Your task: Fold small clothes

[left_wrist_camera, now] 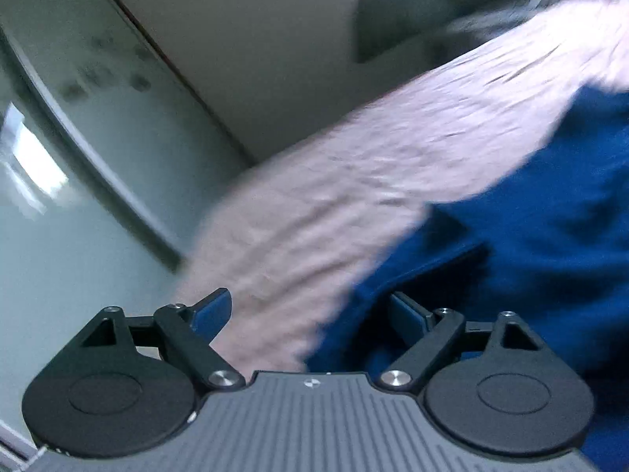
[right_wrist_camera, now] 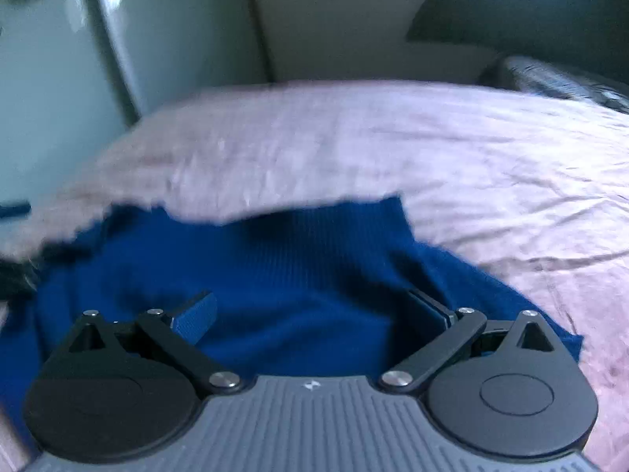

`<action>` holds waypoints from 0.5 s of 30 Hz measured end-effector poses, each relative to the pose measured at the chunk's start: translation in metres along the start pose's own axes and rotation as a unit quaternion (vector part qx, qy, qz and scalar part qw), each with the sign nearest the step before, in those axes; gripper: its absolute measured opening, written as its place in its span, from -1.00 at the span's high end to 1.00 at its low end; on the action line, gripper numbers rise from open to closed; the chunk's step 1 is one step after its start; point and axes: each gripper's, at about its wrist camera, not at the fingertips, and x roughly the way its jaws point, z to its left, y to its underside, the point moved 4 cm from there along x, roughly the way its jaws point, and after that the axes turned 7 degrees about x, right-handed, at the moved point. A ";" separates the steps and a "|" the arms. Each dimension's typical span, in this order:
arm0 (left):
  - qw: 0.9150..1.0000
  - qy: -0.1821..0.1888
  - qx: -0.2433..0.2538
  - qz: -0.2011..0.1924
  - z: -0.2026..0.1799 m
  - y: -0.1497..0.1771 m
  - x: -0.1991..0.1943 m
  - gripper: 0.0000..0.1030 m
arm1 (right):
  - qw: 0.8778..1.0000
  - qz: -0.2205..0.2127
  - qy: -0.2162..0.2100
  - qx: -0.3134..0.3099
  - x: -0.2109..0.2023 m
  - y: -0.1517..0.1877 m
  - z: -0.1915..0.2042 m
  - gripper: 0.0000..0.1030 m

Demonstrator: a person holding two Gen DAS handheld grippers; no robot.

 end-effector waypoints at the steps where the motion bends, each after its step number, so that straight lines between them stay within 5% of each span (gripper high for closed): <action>1: 0.999 -0.030 -0.003 0.010 0.004 -0.001 0.012 -0.69 | 1.000 -0.008 -0.002 -0.001 -0.003 0.000 0.005 -0.99; 4: 0.992 -0.049 -0.093 0.077 0.036 0.004 0.044 -0.66 | 1.000 -0.014 -0.003 -0.028 -0.014 0.002 0.026 -0.99; 6: 0.978 -0.015 -0.172 0.116 0.058 0.016 0.049 -0.64 | 0.999 0.013 -0.026 -0.037 -0.021 0.014 0.031 -0.99; 9: 0.967 0.053 -0.222 0.113 0.071 0.038 0.023 -0.66 | 0.997 0.045 -0.037 -0.054 -0.029 0.033 0.026 -0.99; 13: 0.964 0.126 -0.219 0.082 0.062 0.070 -0.035 -0.67 | 0.989 -0.034 0.122 -0.079 -0.057 0.048 0.010 -0.99; 15: 0.956 0.172 -0.227 0.066 0.052 0.086 -0.064 -0.68 | 0.991 -0.075 0.104 -0.033 -0.085 0.052 -0.003 -0.99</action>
